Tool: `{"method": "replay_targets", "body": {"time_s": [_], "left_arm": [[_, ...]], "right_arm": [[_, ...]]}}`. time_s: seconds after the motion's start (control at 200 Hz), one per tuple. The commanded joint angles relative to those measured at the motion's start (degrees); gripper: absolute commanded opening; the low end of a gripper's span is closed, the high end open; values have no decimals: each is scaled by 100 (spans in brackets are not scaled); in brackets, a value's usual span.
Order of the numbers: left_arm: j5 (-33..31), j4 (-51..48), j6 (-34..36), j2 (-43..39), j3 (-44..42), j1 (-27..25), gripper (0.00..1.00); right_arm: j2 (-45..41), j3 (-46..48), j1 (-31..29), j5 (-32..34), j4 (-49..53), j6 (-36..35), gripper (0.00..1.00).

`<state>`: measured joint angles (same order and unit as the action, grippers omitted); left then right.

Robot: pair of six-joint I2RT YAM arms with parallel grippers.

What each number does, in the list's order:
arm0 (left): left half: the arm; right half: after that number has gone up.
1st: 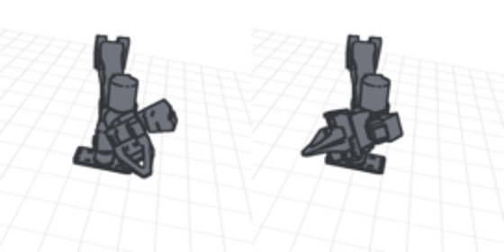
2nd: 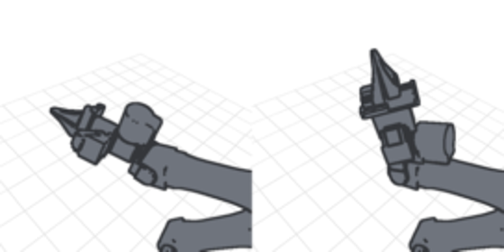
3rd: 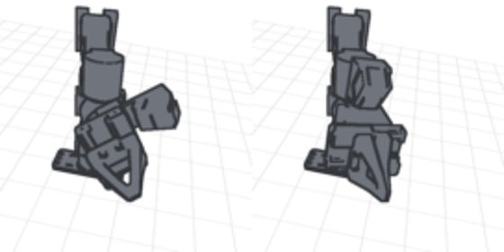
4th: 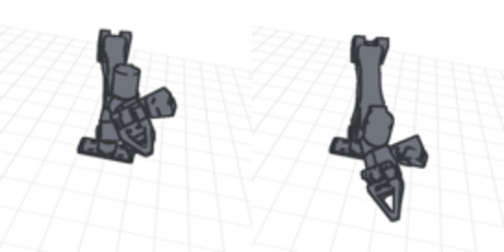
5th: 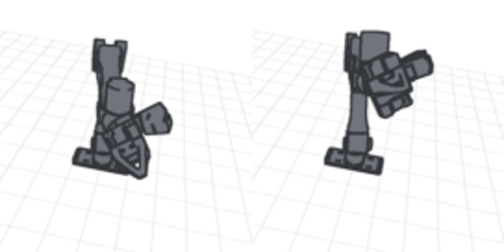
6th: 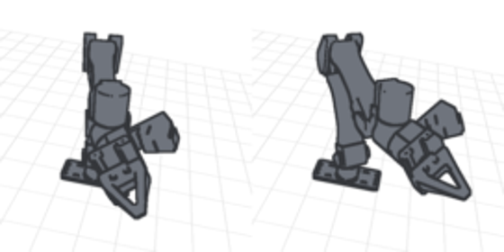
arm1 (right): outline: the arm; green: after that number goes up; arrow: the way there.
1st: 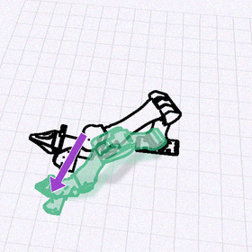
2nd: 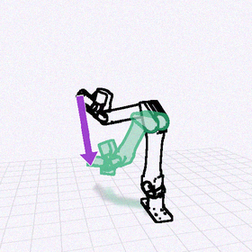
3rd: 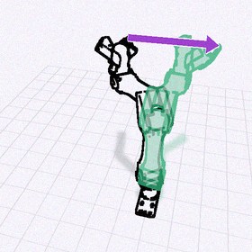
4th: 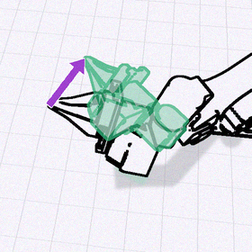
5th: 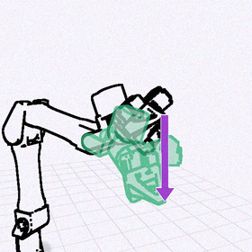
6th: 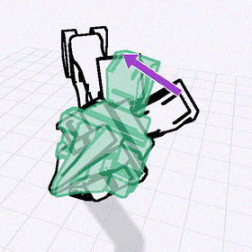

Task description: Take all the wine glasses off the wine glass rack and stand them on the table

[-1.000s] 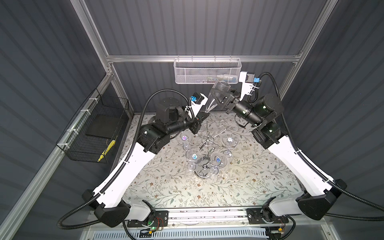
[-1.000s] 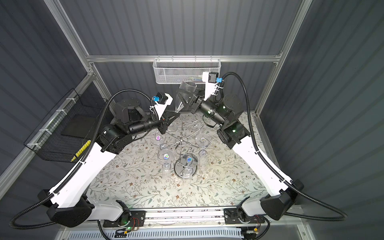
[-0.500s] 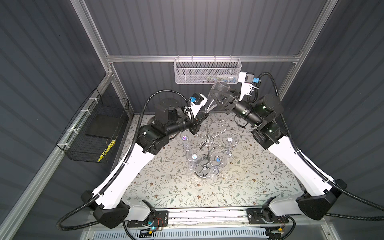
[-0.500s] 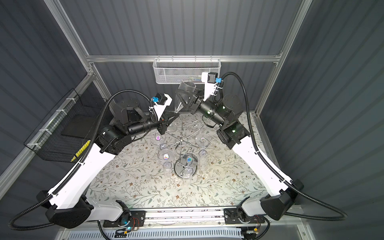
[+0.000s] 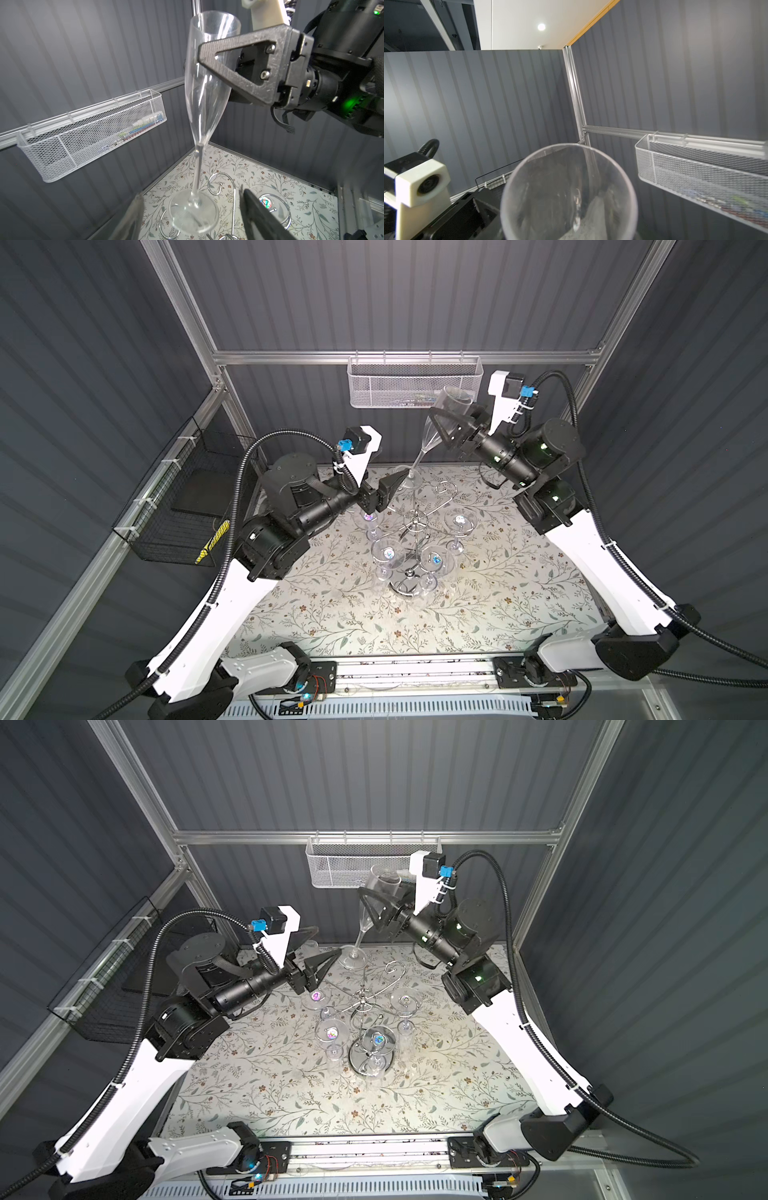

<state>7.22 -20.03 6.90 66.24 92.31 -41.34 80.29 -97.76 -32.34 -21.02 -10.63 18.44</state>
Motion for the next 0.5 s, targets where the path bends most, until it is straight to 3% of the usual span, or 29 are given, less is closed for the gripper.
{"method": "replay_targets", "body": {"time_s": [0.0, 0.22, 0.495], "left_arm": [[-257, 102, -112, -180, -133, -16, 75], [-440, -53, -316, -416, -346, -23, 74], [-542, -203, -643, -583, -571, -22, 73]], "right_arm": [[-162, -316, 247, 115, -29, -564, 47], [-223, -187, 959, 538, 46, -995, 47], [-409, 772, 1676, 941, -268, -1563, 47]]}}
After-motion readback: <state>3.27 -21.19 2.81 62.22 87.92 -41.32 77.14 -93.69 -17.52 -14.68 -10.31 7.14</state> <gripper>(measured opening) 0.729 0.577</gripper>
